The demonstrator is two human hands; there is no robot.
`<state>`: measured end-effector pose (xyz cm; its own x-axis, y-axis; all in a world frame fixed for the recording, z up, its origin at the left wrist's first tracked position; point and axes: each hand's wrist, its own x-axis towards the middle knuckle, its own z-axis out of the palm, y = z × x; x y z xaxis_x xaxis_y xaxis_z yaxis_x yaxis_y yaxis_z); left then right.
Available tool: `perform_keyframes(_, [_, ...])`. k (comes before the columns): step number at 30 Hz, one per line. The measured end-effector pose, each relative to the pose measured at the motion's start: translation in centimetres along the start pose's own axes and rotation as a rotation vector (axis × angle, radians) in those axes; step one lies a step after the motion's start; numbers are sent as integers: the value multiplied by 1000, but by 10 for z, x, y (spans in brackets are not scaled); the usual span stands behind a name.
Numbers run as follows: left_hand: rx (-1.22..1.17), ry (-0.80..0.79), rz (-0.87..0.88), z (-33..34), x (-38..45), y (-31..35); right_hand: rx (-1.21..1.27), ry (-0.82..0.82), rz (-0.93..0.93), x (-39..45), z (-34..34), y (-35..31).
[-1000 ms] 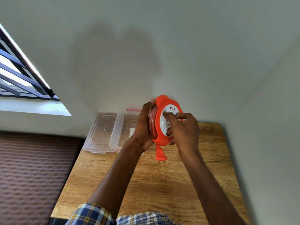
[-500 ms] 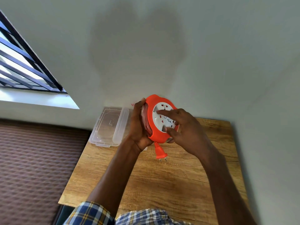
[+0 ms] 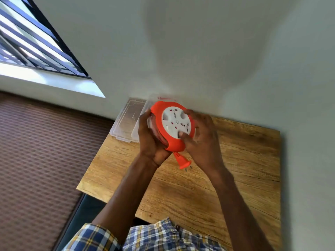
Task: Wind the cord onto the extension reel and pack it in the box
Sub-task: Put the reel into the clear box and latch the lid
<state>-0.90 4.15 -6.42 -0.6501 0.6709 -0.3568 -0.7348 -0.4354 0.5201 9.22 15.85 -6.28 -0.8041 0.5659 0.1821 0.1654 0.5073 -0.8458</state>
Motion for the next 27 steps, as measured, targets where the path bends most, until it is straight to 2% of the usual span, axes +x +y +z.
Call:
perform_keyframes(4, [-161,141,143,-19,-6,-3,301,-94,410,0,7,6])
perform_keyframes(6, [-250,187,178,-28,-6,1,447,-23,528,-1,13,1])
perform_keyframes(9, [-339,144,201,-37,-1,15,604,157,666,-3,26,-10])
perform_keyframes(13, [-217,59,241,-38,15,35,1177,-22,896,4,47,-27])
perform_keyframes(15, [-211,9,241,-36,21,46,1300,-26,933,9,62,-41])
perform_keyframes(18, [-193,-1,189,-44,27,63,1335,76,996,22,81,-61])
perform_keyframes(20, [-114,9,122,-54,32,84,1247,213,1005,36,89,-67])
perform_keyframes(23, [176,17,62,-66,37,118,1089,408,944,52,90,-68])
perform_keyframes(26, [475,21,18,-73,41,134,972,459,826,63,97,-73])
perform_keyframes(27, [509,37,6,-77,45,135,920,471,790,66,103,-76])
